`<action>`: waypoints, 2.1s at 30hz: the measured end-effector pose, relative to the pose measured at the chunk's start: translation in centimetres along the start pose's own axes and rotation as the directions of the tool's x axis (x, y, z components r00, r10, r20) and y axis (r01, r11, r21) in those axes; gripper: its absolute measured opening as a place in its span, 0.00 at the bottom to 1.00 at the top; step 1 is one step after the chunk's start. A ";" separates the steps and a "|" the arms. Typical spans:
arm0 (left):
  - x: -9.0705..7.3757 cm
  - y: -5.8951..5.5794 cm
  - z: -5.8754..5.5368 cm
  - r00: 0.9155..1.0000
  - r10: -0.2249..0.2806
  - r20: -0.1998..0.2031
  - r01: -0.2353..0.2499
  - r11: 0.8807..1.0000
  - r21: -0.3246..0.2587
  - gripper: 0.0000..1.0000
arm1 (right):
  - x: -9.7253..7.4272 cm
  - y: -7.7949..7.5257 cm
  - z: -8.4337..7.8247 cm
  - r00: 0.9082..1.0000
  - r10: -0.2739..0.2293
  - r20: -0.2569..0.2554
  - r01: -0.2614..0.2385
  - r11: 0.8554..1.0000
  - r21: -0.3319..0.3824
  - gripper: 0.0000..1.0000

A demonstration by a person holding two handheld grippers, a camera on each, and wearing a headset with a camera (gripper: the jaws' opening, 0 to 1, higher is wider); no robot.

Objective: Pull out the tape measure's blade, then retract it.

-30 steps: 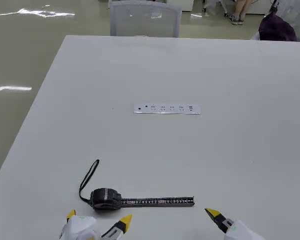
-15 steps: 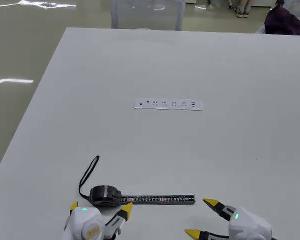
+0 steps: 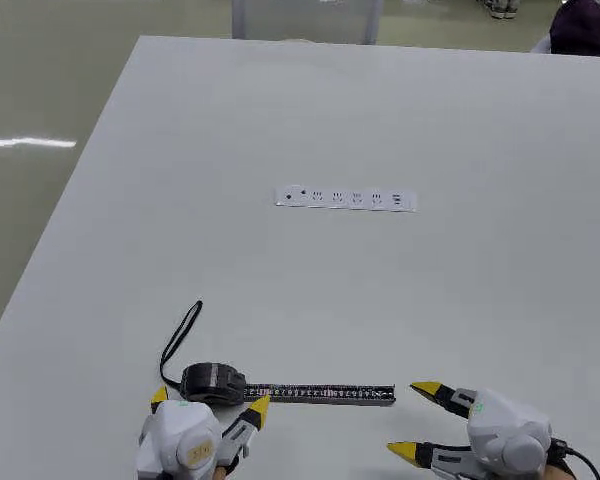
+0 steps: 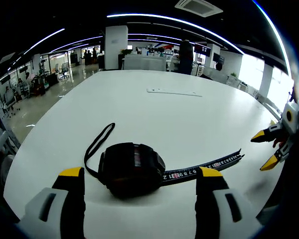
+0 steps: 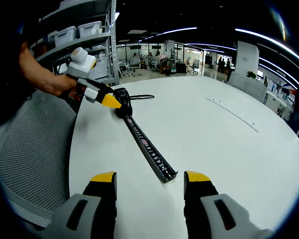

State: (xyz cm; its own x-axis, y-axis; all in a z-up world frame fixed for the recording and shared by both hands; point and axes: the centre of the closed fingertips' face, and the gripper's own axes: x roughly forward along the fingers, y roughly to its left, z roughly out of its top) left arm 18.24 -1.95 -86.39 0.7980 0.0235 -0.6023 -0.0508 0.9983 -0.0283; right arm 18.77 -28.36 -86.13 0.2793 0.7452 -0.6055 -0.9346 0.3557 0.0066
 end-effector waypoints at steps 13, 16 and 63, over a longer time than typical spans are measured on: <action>0.8 -0.1 0.2 1.000 0.010 0.005 -0.009 0.999 -0.043 0.92 | 0.9 -1.7 -1.1 0.993 0.114 -0.018 -0.115 0.991 -0.065 0.45; 1.0 -0.1 0.2 1.000 0.013 0.006 -0.012 0.999 -0.048 0.92 | 1.1 -2.0 -1.2 0.991 0.133 -0.022 -0.134 0.988 -0.080 0.43; 2.3 0.1 0.3 0.997 0.068 0.029 -0.065 0.995 -0.078 0.80 | 5.0 -2.5 -2.8 0.960 0.278 -0.014 -0.277 0.950 -0.141 0.13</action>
State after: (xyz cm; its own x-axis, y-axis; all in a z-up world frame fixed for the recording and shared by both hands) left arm 20.29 -1.77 -87.54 0.8099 0.0928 -0.5792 -0.1496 0.9874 -0.0509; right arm 21.84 -27.10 -91.39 0.0050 0.8069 -0.5907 -0.9967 0.0517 0.0620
